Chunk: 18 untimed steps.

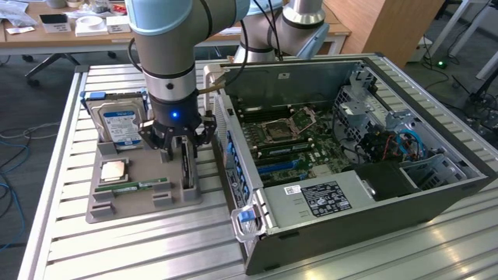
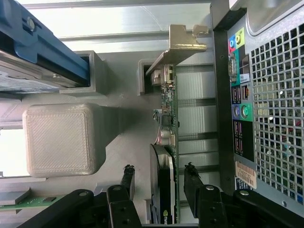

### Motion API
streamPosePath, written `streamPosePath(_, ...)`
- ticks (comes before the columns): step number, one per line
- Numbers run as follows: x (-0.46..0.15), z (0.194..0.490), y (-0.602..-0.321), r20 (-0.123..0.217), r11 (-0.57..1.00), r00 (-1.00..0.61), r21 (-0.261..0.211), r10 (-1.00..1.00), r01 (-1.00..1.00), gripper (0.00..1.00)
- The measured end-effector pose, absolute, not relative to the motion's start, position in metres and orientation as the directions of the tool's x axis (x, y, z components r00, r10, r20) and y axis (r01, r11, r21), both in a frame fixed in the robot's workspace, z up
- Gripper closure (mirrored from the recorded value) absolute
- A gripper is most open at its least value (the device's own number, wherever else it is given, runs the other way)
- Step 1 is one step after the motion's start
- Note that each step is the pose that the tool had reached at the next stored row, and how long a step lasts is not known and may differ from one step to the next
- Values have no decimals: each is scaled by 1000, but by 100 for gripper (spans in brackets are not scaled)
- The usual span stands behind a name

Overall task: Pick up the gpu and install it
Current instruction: 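Pick up the gpu and move the gpu toward the slot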

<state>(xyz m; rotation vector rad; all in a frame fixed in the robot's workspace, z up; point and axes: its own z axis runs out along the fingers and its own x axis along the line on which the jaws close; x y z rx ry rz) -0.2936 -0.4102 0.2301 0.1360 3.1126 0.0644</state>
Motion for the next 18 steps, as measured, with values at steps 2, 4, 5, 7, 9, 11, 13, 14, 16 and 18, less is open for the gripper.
streamPosePath(2, -294, 230, -410, -24, 995, -996, 42, 88, 87, 46)
streamPosePath(4, -294, 230, -410, -24, 995, -996, 42, 88, 87, 53)
streamPosePath(5, -294, 230, -410, -24, 995, -996, 42, 88, 87, 53)
streamPosePath(7, -294, 230, -410, -24, 995, -996, 42, 88, 87, 53)
streamPosePath(9, -294, 230, -410, -23, 995, -996, 42, 88, 87, 55)
streamPosePath(11, -294, 230, -410, -24, 995, -996, 42, 88, 87, 62)
streamPosePath(13, -294, 230, -410, -24, 995, -996, 42, 88, 87, 62)
streamPosePath(14, -294, 230, -410, -23, 995, -996, 42, 88, 87, 62)
streamPosePath(16, -293, 230, -410, -24, 995, -995, 42, 92, 91, 62)
streamPosePath(18, -293, 230, -410, -24, 994, -995, 40, 101, 100, 62)
